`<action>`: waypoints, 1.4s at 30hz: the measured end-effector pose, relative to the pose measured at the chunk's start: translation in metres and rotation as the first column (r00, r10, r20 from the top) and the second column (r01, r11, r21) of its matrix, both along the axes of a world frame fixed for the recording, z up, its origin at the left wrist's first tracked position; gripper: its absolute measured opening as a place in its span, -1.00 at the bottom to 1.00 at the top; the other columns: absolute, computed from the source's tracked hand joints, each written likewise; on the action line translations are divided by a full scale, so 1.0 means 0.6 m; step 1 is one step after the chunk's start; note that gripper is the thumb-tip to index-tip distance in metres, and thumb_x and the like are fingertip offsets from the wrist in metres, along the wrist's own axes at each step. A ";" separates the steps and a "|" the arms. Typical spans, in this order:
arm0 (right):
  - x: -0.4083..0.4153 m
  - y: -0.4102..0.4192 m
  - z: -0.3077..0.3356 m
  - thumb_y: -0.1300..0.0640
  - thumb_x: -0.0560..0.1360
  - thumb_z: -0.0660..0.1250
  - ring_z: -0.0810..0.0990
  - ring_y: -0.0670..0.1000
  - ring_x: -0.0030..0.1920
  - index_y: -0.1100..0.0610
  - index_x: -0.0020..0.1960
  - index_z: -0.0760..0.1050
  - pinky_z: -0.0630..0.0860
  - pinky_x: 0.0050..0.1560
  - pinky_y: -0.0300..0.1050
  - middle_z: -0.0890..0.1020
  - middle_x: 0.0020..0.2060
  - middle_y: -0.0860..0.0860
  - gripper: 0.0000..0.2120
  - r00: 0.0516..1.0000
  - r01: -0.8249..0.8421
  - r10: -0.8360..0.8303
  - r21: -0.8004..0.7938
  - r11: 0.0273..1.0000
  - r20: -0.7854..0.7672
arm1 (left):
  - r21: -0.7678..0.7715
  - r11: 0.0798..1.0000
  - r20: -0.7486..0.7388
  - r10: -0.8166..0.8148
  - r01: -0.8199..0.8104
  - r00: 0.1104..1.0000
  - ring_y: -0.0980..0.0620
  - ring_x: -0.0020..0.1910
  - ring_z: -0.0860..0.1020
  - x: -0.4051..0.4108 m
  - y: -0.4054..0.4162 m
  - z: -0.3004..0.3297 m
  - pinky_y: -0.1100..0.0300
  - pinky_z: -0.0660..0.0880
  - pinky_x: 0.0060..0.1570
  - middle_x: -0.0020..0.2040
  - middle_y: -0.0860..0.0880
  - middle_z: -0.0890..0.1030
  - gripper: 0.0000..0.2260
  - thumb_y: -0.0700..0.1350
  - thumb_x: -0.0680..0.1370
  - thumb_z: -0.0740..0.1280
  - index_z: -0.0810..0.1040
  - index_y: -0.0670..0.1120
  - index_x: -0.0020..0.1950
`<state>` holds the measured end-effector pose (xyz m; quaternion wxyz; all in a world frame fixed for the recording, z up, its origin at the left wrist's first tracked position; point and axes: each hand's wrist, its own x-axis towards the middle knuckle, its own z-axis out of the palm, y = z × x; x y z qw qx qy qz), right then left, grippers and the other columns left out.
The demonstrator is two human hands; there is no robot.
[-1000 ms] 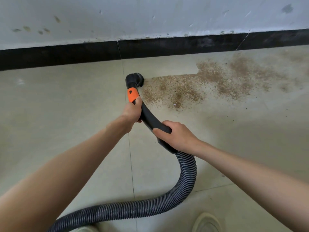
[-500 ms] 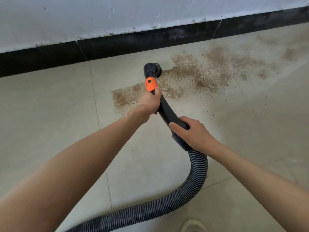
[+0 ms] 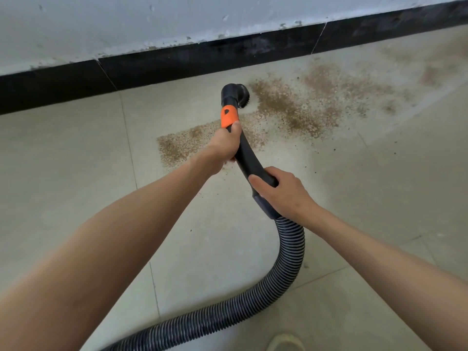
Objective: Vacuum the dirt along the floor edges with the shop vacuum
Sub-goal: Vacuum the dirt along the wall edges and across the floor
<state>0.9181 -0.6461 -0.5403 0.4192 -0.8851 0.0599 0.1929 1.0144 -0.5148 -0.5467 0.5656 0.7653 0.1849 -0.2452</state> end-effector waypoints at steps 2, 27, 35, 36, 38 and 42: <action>0.003 0.022 0.004 -0.13 0.53 0.24 0.58 0.01 -0.21 0.11 -0.07 0.51 0.48 -0.17 -0.08 0.62 -0.22 0.01 -0.70 0.999 -0.033 0.033 0.022 0.999 -0.008 | 0.001 0.999 -0.007 0.034 -0.034 0.999 -0.15 0.02 0.51 -0.004 0.027 0.004 -0.07 0.50 0.14 -0.02 -0.16 0.48 -0.66 0.07 0.65 0.02 0.36 -0.20 0.06; -0.128 0.159 0.043 -0.24 0.48 0.22 0.61 0.02 -0.20 0.07 -0.13 0.49 0.56 -0.08 0.07 0.66 -0.23 -0.01 -0.64 0.932 -0.357 0.355 -0.021 0.934 -0.078 | -0.046 0.943 -0.128 0.322 -0.330 0.938 -0.12 -0.03 0.46 -0.198 0.227 0.008 0.04 0.47 -0.09 -0.01 -0.15 0.46 -0.69 0.01 0.63 0.05 0.34 -0.23 0.13; -0.122 0.099 0.043 -0.22 0.50 0.23 0.60 0.00 -0.18 0.03 -0.14 0.49 0.54 -0.07 0.01 0.64 -0.25 -0.04 -0.68 0.976 -0.207 0.207 0.007 0.978 -0.072 | -0.015 0.981 -0.102 0.189 -0.191 0.977 -0.07 -0.14 0.46 -0.152 0.145 0.014 0.13 0.45 -0.23 -0.09 -0.14 0.45 -0.74 0.00 0.64 0.05 0.34 -0.20 0.09; -0.118 0.091 0.044 -0.20 0.51 0.23 0.59 0.00 -0.18 0.04 -0.13 0.49 0.54 -0.07 0.00 0.64 -0.26 -0.06 -0.69 0.980 -0.189 0.189 0.008 0.982 -0.066 | -0.019 0.985 -0.098 0.170 -0.173 0.981 -0.09 -0.10 0.47 -0.142 0.135 0.014 0.10 0.47 -0.17 -0.05 -0.15 0.45 -0.74 -0.01 0.64 0.05 0.33 -0.19 0.09; -0.107 0.072 0.045 -0.20 0.50 0.22 0.60 0.00 -0.18 0.03 -0.12 0.50 0.53 -0.07 0.00 0.64 -0.25 -0.06 -0.69 0.986 -0.157 0.156 -0.001 0.988 -0.053 | -0.033 0.991 -0.095 0.129 -0.133 0.987 -0.13 -0.03 0.47 -0.121 0.112 0.013 0.04 0.49 -0.07 0.00 -0.16 0.45 -0.72 0.00 0.64 0.05 0.35 -0.20 0.13; -0.084 0.023 0.043 -0.22 0.48 0.22 0.59 0.00 -0.18 0.01 -0.16 0.49 0.53 -0.07 0.01 0.64 -0.25 -0.05 -0.69 0.996 -0.083 0.081 -0.051 0.995 -0.039 | -0.054 0.998 -0.102 0.038 -0.043 0.994 -0.12 -0.07 0.46 -0.084 0.057 0.010 0.10 0.46 -0.20 -0.01 -0.16 0.44 -0.71 0.00 0.63 0.04 0.36 -0.20 0.11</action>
